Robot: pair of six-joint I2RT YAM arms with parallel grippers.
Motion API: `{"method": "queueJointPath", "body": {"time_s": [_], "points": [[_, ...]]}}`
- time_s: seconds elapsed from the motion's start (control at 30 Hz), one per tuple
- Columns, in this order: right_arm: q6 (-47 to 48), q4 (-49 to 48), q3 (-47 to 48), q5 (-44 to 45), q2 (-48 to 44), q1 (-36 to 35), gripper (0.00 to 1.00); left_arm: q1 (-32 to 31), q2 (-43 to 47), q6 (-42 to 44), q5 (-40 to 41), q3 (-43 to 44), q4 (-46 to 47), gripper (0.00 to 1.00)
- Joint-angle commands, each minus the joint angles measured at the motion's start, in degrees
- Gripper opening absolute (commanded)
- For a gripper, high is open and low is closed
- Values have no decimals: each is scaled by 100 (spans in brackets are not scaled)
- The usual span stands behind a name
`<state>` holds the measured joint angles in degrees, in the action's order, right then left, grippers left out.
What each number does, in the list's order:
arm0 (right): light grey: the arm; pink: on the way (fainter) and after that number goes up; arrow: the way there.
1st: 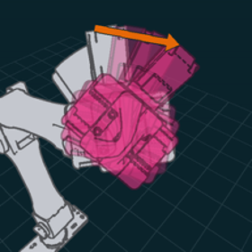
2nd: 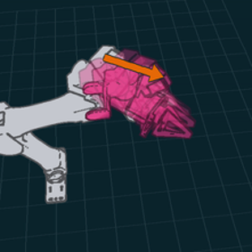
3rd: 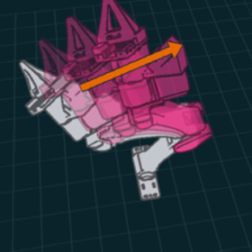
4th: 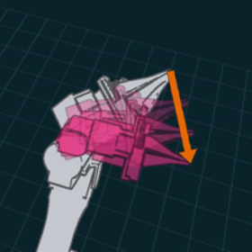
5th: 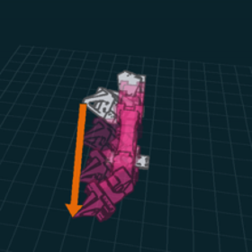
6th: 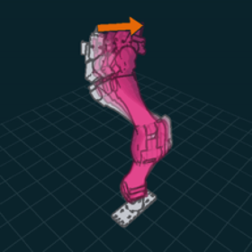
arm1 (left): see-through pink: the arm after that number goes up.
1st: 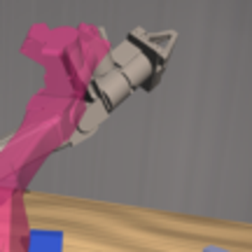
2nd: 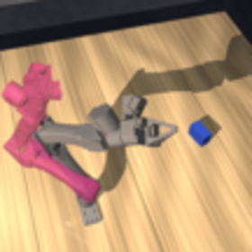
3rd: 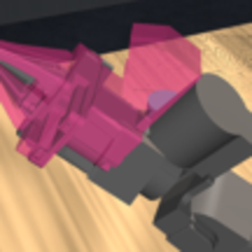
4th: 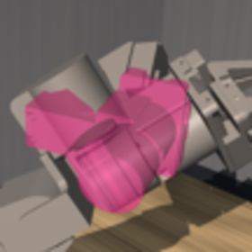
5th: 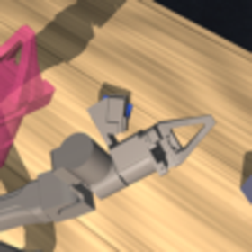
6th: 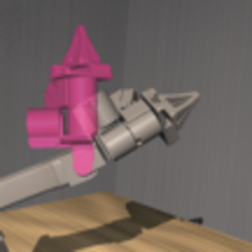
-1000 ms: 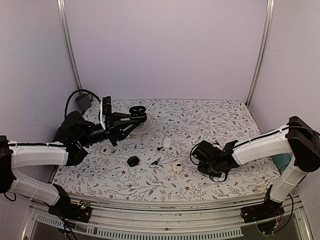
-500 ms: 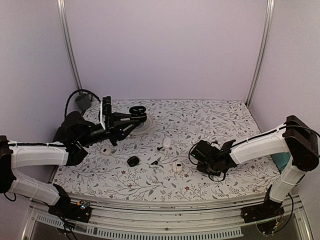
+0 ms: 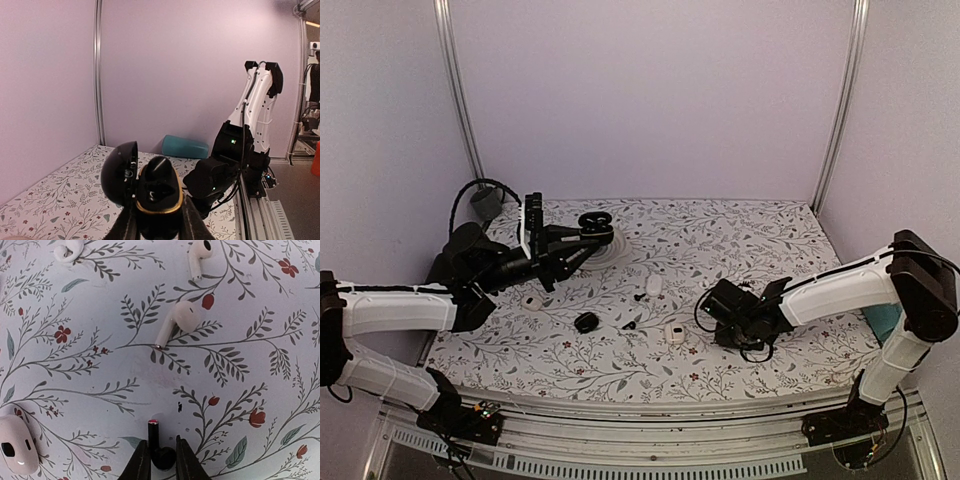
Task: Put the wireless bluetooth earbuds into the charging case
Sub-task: Pick up the left earbud from the center of the board.
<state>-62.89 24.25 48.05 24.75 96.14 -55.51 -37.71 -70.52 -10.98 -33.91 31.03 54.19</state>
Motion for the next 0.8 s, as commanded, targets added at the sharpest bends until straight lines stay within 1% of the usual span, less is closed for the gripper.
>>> {"method": "queueJointPath", "body": {"time_s": [0.0, 0.03, 0.07, 0.1, 0.2, 0.43, 0.77], "points": [[683, 343, 118, -319, -219, 24, 20, -20, -80, 37, 102, -39, 227, 0], [816, 324, 137, -386, -271, 37, 20, -43, -103, 99, 154, -58, 231, 0], [913, 295, 154, -464, -333, 67, 17, -66, -136, 154, 209, -82, 255, 0], [1071, 246, 167, -554, -397, 90, 16, -88, -182, 182, 243, -103, 316, 0], [1428, 70, 178, -880, -653, 213, 15, -156, -367, 224, 377, -197, 646, 0], [2265, -124, 306, -1923, -1191, 622, 15, -350, -1152, 340, 729, -282, 1375, 0], [2891, -61, 791, -3429, -1417, 840, 15, -597, -2213, 617, 1107, -100, 1806, 0]]}}
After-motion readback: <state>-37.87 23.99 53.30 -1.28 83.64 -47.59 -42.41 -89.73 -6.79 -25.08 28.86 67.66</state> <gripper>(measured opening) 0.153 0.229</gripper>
